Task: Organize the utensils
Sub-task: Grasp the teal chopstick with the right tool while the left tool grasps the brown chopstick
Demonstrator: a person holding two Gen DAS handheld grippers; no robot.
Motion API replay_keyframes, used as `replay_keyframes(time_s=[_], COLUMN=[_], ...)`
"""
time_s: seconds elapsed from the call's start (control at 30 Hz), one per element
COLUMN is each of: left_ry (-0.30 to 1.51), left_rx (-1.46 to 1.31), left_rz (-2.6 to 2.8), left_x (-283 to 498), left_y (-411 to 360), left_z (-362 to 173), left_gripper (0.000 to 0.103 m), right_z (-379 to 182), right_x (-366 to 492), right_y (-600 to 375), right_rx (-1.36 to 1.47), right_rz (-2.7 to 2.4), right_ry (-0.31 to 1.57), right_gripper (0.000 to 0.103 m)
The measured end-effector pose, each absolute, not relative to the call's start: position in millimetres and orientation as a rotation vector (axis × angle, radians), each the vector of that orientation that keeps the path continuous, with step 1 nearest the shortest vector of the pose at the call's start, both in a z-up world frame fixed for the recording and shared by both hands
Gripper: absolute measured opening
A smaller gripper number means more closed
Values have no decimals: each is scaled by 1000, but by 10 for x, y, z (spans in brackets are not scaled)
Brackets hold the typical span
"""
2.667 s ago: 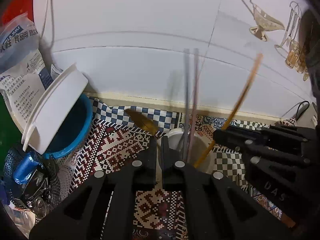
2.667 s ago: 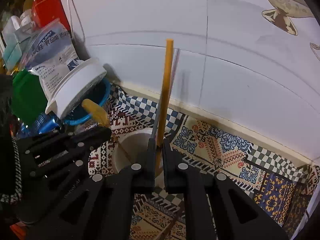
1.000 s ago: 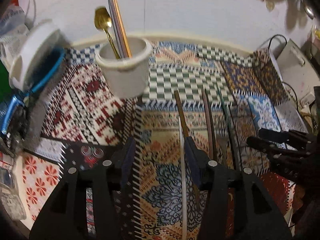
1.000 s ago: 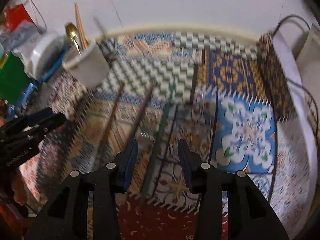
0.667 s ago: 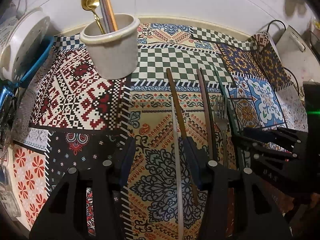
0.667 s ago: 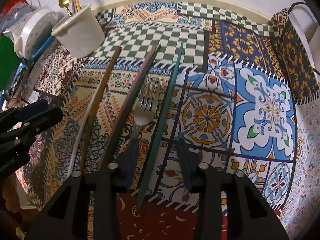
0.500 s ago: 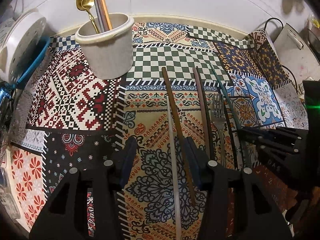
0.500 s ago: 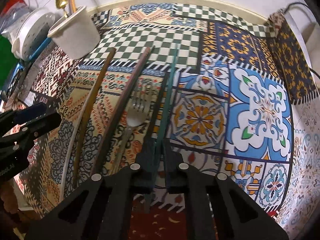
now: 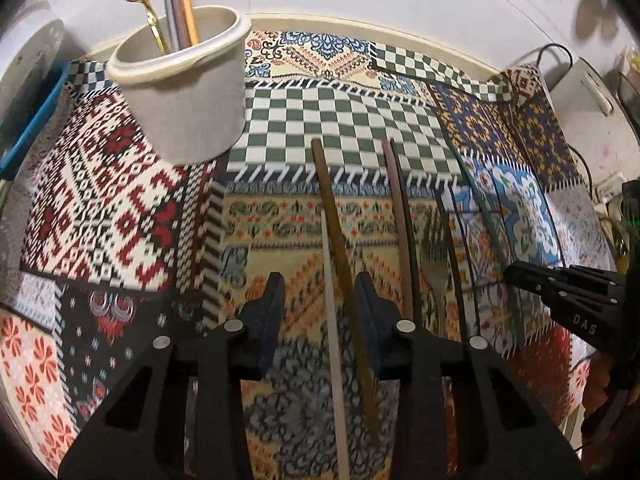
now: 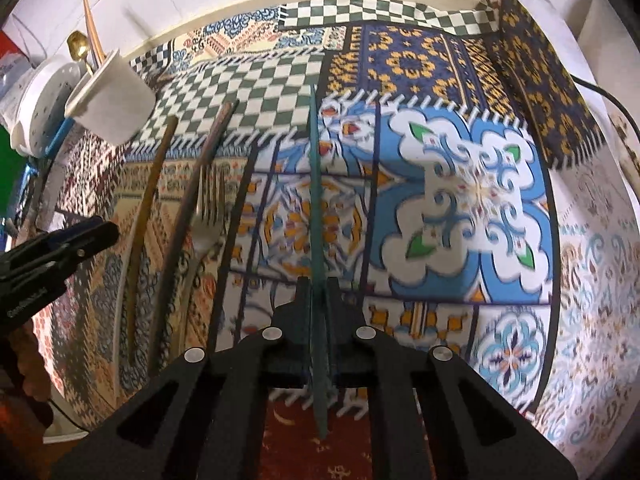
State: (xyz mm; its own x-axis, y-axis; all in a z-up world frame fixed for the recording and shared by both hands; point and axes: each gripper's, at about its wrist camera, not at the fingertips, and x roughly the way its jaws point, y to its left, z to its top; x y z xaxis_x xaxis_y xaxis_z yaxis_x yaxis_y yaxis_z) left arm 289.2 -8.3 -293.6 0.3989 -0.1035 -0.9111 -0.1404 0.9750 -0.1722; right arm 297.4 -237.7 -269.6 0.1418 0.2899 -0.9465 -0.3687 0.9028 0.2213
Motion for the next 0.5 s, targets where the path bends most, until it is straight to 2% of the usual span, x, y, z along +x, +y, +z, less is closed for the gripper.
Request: replay_keyframes(time_s=[0.27,0.5], left_ry=[1167,1187], left_rx=[-216,-158], left_rz=[26,34], left_x=[3358,3573], left_y=[-45,-81], left_z=[-2981,-3060], left_gripper=[31,24], right_z=[-2770,-2766], right_x=[3289,3414], right_y=[-2168,-2101], right_rx=[-67,-86], right_rz=[497,521], right_ry=[1352,1341], right_gripper=[6,6])
